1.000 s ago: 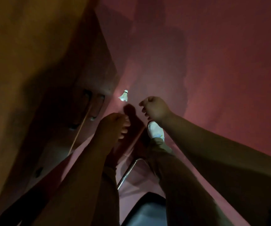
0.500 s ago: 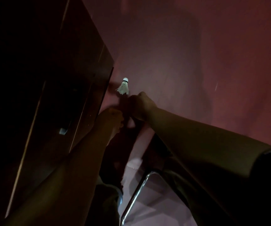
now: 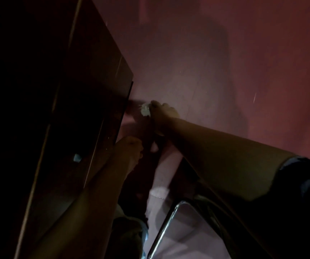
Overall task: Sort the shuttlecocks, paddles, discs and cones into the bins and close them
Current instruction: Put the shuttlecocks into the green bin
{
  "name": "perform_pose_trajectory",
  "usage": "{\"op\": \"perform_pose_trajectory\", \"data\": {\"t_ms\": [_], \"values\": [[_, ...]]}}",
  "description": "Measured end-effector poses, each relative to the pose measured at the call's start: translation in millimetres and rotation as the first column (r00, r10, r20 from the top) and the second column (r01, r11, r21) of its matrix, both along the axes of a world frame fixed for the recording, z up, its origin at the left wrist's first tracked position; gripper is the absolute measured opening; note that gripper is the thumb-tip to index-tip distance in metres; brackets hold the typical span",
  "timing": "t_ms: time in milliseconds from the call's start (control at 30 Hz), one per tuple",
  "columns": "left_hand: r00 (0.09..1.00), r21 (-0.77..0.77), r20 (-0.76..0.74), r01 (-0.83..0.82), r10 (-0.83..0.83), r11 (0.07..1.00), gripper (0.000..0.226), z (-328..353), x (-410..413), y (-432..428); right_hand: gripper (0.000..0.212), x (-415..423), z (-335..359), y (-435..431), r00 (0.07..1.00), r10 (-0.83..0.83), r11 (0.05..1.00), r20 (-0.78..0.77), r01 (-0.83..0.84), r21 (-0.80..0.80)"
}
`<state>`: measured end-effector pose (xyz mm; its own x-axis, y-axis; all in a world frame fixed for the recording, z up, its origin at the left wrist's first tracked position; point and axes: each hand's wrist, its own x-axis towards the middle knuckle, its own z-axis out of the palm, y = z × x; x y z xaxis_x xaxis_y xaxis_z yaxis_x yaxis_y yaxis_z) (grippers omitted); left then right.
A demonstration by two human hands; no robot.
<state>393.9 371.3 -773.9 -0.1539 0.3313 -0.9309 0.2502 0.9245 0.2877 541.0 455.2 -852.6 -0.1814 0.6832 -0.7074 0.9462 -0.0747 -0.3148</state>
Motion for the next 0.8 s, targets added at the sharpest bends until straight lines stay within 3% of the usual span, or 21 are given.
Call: {"op": "perform_pose_trajectory", "data": {"t_ms": [133, 233, 333, 400, 533, 633, 800], "values": [[0.999, 0.042, -0.015, 0.051, -0.051, 0.998, 0.016, 65, 9, -13, 0.046, 24, 93, -3, 0.995, -0.09, 0.996, -0.033, 0.09, -0.01], [0.996, 0.028, -0.014, 0.093, -0.093, 0.995, 0.014, 149, 26, -21, 0.035, 47, 190, -15, 0.997, -0.058, 0.997, -0.048, 0.055, -0.049], [0.993, 0.08, 0.004, 0.117, -0.118, 0.99, 0.015, 255, 46, -15, 0.054, 69, 290, -14, 0.994, -0.069, 0.997, -0.088, 0.07, 0.009], [0.989, 0.128, 0.018, 0.141, -0.145, 0.982, 0.012, 327, 51, -7, 0.046, 79, 381, -5, 0.994, -0.061, 0.997, -0.088, 0.065, 0.046], [0.993, 0.205, 0.084, 0.061, -0.08, 0.977, 0.016, 448, 36, 5, 0.041, 84, 524, 16, 0.983, -0.024, 0.978, -0.184, 0.062, 0.201], [0.989, 0.29, 0.128, -0.103, 0.068, 0.951, 0.026, 520, 10, 4, 0.028, 61, 608, 25, 0.969, -0.019, 0.961, -0.247, 0.086, 0.264], [0.932, 0.494, 0.142, -0.359, 0.333, 0.792, 0.013, 646, -33, -17, 0.012, -8, 716, 31, 0.915, 0.139, 0.931, -0.379, 0.01, 0.364]]}}
